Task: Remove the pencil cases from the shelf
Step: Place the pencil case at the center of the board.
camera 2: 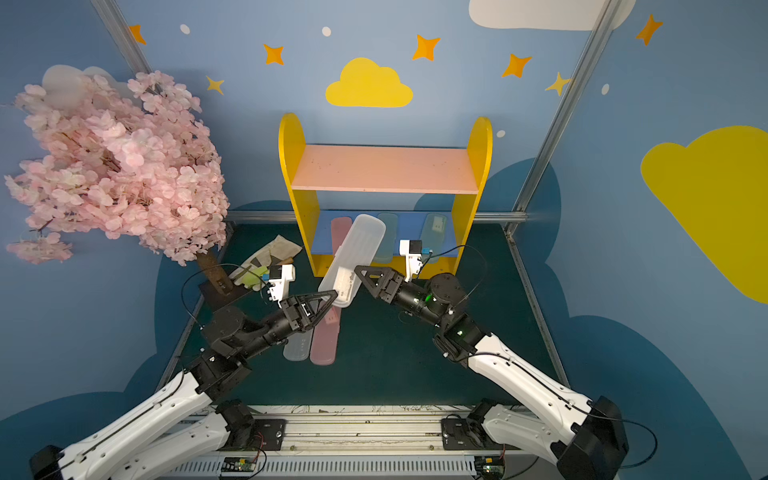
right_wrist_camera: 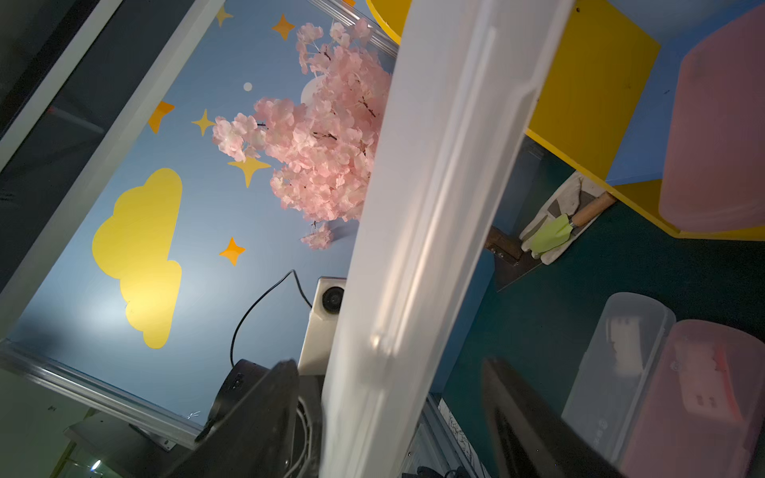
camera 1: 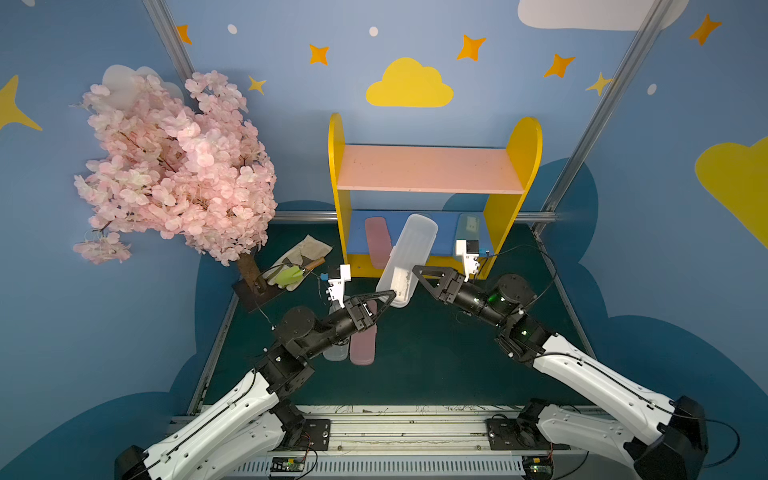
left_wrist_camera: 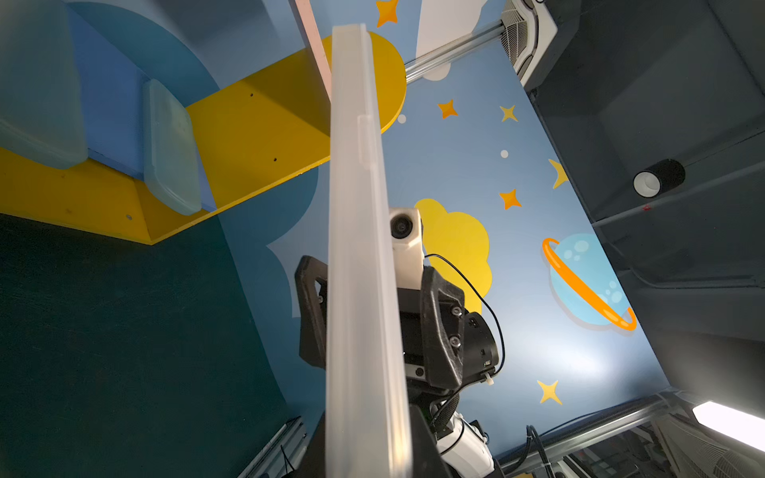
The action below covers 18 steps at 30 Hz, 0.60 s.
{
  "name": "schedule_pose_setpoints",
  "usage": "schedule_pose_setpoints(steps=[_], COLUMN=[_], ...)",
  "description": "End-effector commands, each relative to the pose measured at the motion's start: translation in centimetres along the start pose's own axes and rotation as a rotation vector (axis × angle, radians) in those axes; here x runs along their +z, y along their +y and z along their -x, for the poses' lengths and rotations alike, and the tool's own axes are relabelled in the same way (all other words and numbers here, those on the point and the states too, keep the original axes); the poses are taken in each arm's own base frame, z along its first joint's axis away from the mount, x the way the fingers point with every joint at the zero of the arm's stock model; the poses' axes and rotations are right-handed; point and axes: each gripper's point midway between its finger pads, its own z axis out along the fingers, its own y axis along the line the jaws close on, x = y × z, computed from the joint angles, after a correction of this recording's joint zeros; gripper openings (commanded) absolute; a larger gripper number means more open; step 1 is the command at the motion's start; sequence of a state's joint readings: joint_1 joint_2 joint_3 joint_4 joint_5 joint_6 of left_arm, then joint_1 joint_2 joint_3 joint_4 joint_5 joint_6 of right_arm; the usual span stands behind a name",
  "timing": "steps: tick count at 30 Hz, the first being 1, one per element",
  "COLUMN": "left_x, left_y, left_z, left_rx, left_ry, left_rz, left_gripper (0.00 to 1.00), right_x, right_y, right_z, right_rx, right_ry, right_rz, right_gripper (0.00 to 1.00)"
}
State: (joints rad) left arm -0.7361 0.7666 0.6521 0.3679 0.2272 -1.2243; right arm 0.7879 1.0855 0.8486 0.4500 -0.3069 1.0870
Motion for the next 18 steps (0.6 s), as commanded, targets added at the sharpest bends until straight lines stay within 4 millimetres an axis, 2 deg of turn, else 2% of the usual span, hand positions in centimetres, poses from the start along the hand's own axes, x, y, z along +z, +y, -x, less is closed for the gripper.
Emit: schedule_pose_setpoints(steps=[1,9,15,18], left_x=[-0.07,0.04,0.04,0.07], left_y=[-2.39,-2.23,-2.11,-1.74], left_z=[0.02,-0.2,-0.33,-0.38], left_rx=[0.056,0.055,0.058,0.056], left_ry=[0.011,0.023,0.026,0.026], left_rz=[-0.087,-0.085,-0.086,-0.071], left_gripper=[0.05,0.05,0.06,0.15], right_x=[0.25,0.55,0.57,0.61], right_y=[2.64,2.85,2.77,2.59], right_z=[1.12,1.31,1.27,1.18], right_rx=[-0.005,0.0,0.017,0.02], right_ry=[-0.021,-0.024,-0.026,-0.023], right_rz=[0.095,0.11,0.119,0.117], right_gripper=[0.69,0.51,0.32,0.24])
